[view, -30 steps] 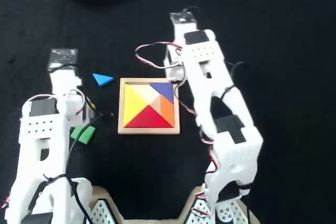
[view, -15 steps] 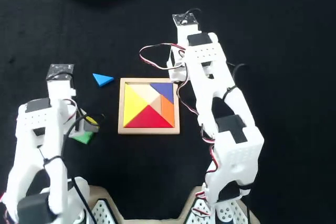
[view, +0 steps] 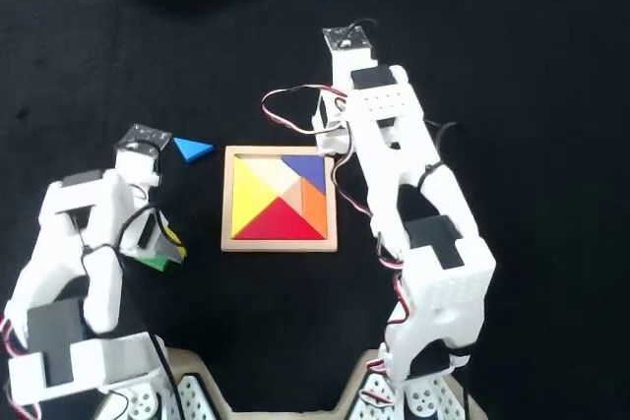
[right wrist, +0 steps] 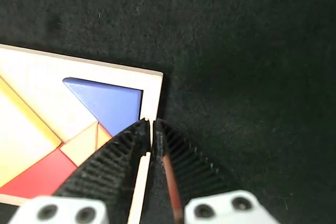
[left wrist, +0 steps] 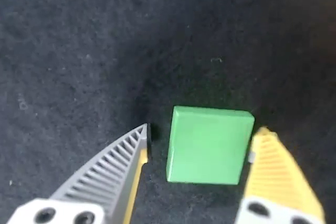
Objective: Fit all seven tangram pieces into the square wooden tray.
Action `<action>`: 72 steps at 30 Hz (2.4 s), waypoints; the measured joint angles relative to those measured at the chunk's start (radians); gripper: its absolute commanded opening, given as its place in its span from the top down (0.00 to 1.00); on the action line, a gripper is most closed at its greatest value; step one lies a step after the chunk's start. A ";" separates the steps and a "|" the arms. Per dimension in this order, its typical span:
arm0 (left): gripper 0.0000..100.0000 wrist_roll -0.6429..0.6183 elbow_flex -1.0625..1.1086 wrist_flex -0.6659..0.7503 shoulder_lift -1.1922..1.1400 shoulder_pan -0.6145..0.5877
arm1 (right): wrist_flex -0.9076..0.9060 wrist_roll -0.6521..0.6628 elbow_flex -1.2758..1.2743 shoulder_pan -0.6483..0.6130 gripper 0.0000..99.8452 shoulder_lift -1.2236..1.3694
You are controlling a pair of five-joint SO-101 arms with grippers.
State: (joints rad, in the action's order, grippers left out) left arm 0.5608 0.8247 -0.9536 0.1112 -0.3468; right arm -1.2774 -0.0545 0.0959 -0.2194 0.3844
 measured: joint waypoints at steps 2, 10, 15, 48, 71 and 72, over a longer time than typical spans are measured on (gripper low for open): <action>0.80 0.000 -0.034 -0.008 -0.032 0.008 | 0.000 0.000 0.000 0.000 0.99 0.000; 0.84 0.106 -0.087 -0.061 -0.074 0.071 | 0.000 0.000 0.000 0.000 0.99 0.000; 0.84 0.107 -0.118 -0.091 -0.046 0.095 | 0.020 0.000 0.000 0.002 0.99 0.000; 0.70 -0.032 -0.687 0.008 -0.374 0.641 | 0.215 0.000 -0.075 0.212 0.99 0.000; 0.71 -0.066 -0.740 0.017 -0.358 0.287 | 0.215 0.000 -0.075 0.212 0.99 0.000; 0.71 -0.064 -0.746 0.017 -0.358 0.250 | 0.215 0.000 -0.075 0.212 0.99 0.000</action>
State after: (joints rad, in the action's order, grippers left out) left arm 0.4964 0.0790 -0.9367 -0.2463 -0.0967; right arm -1.0625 -0.0545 0.0207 -0.0077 0.3844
